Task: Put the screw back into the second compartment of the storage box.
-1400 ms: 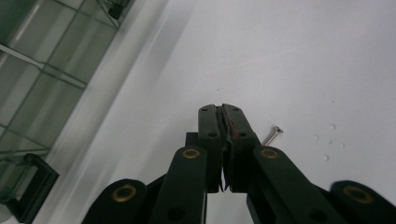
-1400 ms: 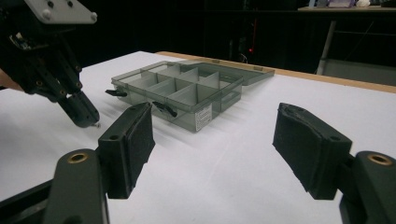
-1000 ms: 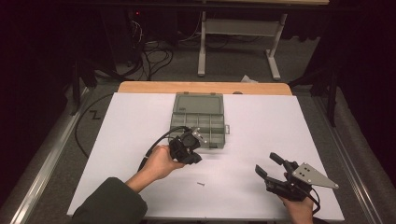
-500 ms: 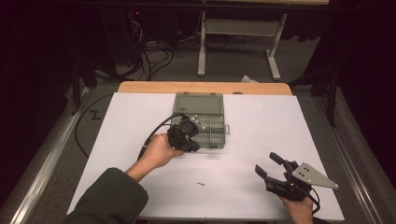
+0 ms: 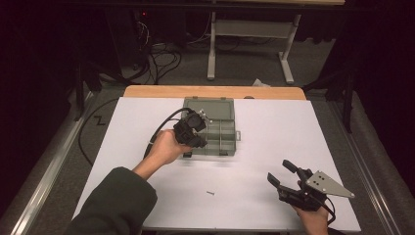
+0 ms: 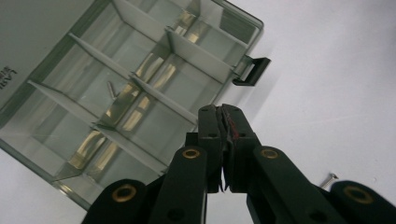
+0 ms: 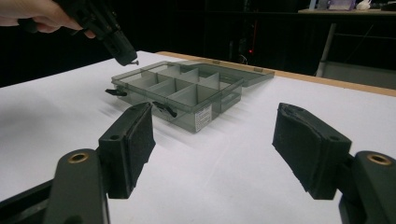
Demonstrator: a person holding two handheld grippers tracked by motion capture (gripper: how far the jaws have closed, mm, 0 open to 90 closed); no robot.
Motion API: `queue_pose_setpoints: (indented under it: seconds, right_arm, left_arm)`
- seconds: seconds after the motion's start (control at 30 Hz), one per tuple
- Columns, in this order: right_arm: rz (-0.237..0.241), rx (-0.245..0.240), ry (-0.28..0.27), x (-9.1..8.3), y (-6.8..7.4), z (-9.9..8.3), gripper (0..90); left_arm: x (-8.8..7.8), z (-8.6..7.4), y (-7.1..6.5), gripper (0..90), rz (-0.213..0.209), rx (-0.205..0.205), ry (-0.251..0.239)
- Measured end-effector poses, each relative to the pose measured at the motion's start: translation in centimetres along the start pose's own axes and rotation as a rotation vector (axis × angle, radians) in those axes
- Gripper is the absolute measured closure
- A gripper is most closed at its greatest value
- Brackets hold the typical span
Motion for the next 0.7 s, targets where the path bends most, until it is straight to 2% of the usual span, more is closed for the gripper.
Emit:
queue_pose_setpoints:
  seconds: [0.17,0.27,0.7]
  right_arm:
    - [0.002,0.001,0.0,0.0,0.0,0.0,30.8]
    - [0.001,0.008,0.011,0.1,0.0,-0.1,30.7]
    - [0.005,0.009,0.003,0.1,-0.1,0.0,30.7]
  left_arm:
    - [0.2,0.3,1.0,87.0,0.009,-0.027,0.004]
    - [0.4,0.6,1.8,86.9,0.03,-0.051,0.015]
    - [1.8,1.7,4.7,87.0,0.046,-0.137,0.029]
Point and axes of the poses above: each handheld gripper's, and its own axes: x roughly forward along the jaws, z roughly out of its top, y roughly to its left, the point moved 5 cm from there along x, roughly forward along the jaws, and after that the axes turned 2 degrees about y, right-handed, at the moved point
